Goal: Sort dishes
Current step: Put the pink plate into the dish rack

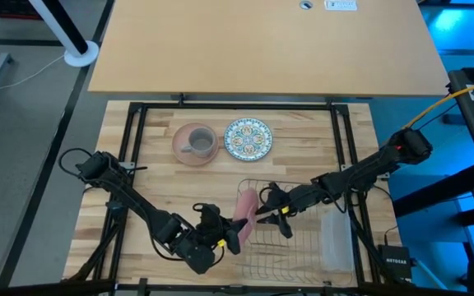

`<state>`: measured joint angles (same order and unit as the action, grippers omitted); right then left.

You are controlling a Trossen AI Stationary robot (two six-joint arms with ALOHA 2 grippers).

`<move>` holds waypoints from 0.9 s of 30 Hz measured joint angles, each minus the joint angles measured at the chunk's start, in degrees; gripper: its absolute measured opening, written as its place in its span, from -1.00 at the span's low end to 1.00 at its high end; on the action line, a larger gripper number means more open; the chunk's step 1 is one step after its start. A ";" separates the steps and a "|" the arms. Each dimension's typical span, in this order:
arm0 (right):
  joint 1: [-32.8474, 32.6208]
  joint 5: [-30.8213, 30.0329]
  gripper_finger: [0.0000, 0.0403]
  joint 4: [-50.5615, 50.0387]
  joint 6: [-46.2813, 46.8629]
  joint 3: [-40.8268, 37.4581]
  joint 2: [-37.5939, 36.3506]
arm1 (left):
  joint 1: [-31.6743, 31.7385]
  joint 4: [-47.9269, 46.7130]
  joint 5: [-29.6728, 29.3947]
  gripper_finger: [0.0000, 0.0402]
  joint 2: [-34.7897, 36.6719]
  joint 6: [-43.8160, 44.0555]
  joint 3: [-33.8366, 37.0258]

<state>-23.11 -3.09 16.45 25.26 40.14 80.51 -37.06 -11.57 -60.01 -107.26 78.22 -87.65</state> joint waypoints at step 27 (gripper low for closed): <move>0.24 4.82 -0.29 -11.82 -0.16 3.61 -0.31 | 0.55 -0.38 4.05 -0.95 -0.13 11.63 0.02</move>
<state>-22.87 1.73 4.63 25.09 43.75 80.20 -36.51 -11.95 -55.96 -107.39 89.84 -87.64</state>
